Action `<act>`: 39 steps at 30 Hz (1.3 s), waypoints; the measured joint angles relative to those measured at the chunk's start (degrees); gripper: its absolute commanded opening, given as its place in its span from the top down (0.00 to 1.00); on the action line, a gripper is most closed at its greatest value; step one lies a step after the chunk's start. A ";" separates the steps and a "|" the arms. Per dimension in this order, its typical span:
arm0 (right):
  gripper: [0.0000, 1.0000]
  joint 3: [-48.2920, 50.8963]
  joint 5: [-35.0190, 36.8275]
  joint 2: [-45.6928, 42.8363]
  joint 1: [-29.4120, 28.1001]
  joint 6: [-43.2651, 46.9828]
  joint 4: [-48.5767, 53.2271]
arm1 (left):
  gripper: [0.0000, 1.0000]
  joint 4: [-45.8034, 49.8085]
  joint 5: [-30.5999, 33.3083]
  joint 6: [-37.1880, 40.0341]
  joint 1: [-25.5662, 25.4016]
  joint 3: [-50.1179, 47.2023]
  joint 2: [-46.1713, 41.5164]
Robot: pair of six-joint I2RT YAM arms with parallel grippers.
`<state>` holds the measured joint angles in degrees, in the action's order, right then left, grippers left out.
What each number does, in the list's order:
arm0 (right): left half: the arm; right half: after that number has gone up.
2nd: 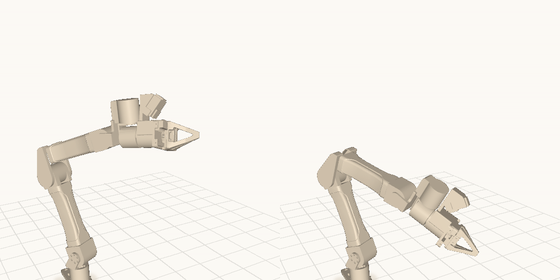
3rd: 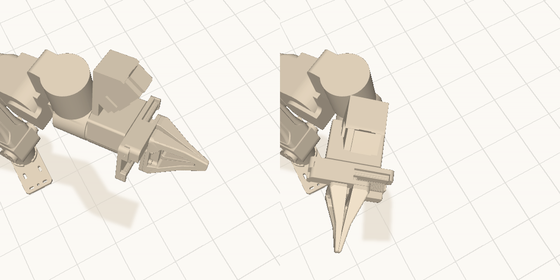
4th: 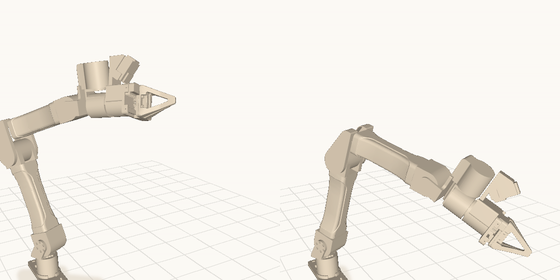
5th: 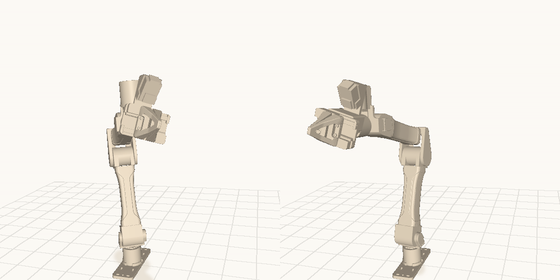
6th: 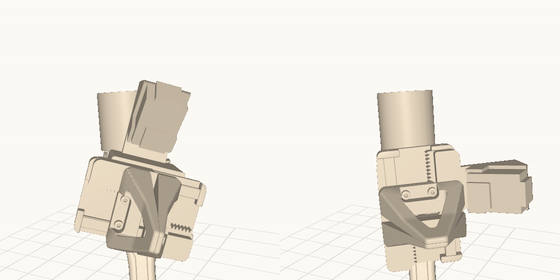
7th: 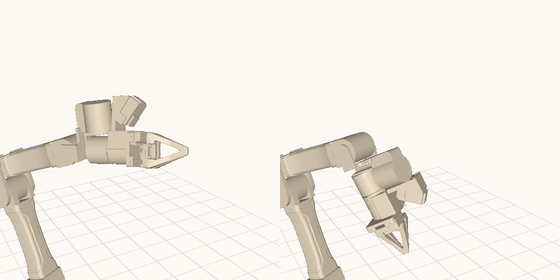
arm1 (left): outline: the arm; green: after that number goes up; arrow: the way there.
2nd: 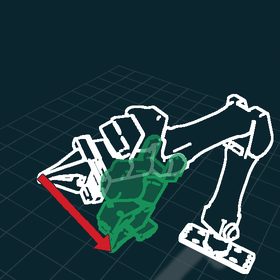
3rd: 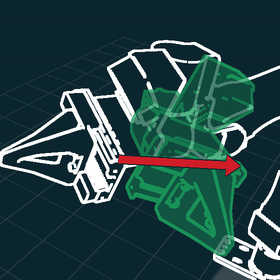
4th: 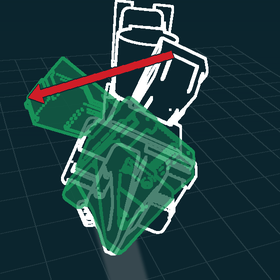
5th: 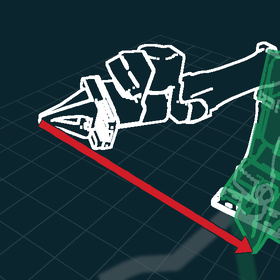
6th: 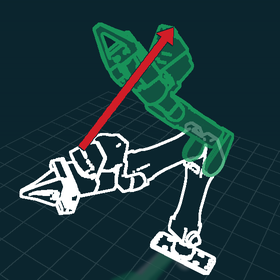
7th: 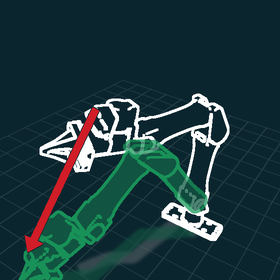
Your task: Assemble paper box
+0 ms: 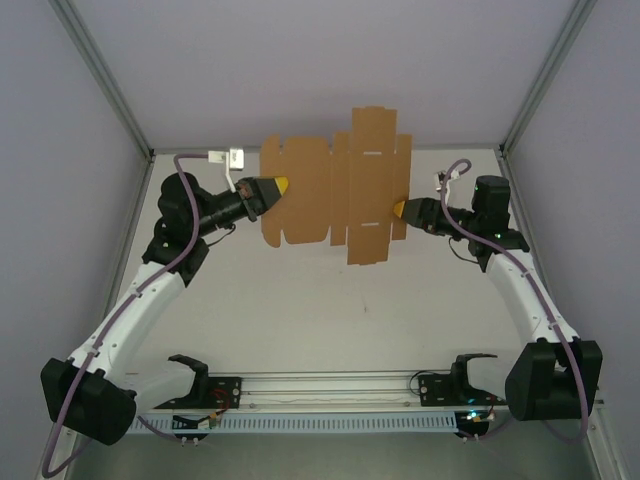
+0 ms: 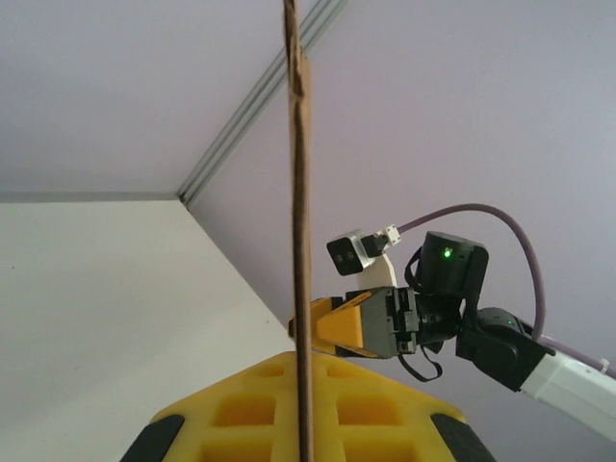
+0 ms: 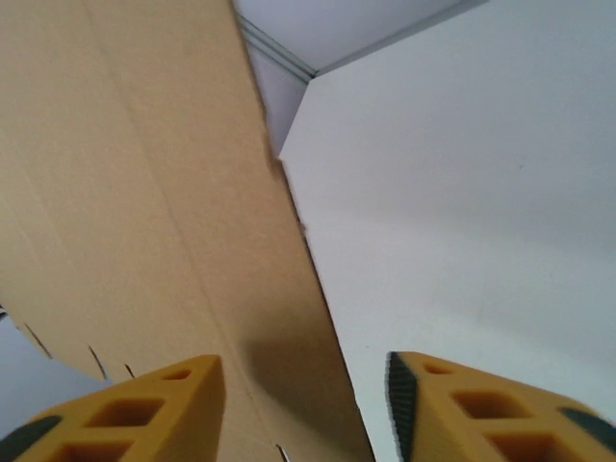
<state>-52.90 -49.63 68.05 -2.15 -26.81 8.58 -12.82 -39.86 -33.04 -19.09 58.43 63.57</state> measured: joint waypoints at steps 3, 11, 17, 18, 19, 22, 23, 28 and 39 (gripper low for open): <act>0.73 0.57 -1.51 -0.50 0.22 -0.15 -1.79 | 1.00 -0.59 -0.02 -0.42 0.00 -0.02 0.00; 1.00 0.85 -5.53 -1.05 0.63 0.11 -5.49 | 1.00 -1.40 0.26 -0.87 0.04 -0.35 0.46; 1.00 -1.44 -0.63 -1.05 -1.22 7.06 1.18 | 0.00 4.00 5.51 1.16 -0.02 -0.57 1.33; 1.00 -2.45 1.33 -0.98 -2.25 9.40 3.41 | 0.00 6.14 8.04 1.84 -0.02 -0.66 1.29; 1.00 -3.45 3.41 -0.85 -3.43 11.61 5.31 | 0.00 8.33 10.91 2.60 -0.02 -0.92 1.16; 1.00 -6.88 12.20 1.22 -8.55 19.87 11.04 | 0.00 18.08 23.87 3.96 -0.02 -1.77 0.59; 1.00 -7.85 15.34 2.54 -10.32 22.58 12.50 | 0.00 21.27 28.06 4.15 -0.02 -1.77 0.59; 1.00 -11.78 35.95 12.96 -19.52 37.77 17.27 | 0.00 36.04 46.84 4.15 0.00 -1.73 1.29; 1.00 -8.41 68.30 30.40 -30.05 79.60 -4.02 | 0.00 36.15 35.65 3.87 0.11 9.09 15.04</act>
<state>-61.32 18.68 98.45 -32.21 52.80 4.56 23.33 -4.21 -29.17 -18.98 67.53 78.61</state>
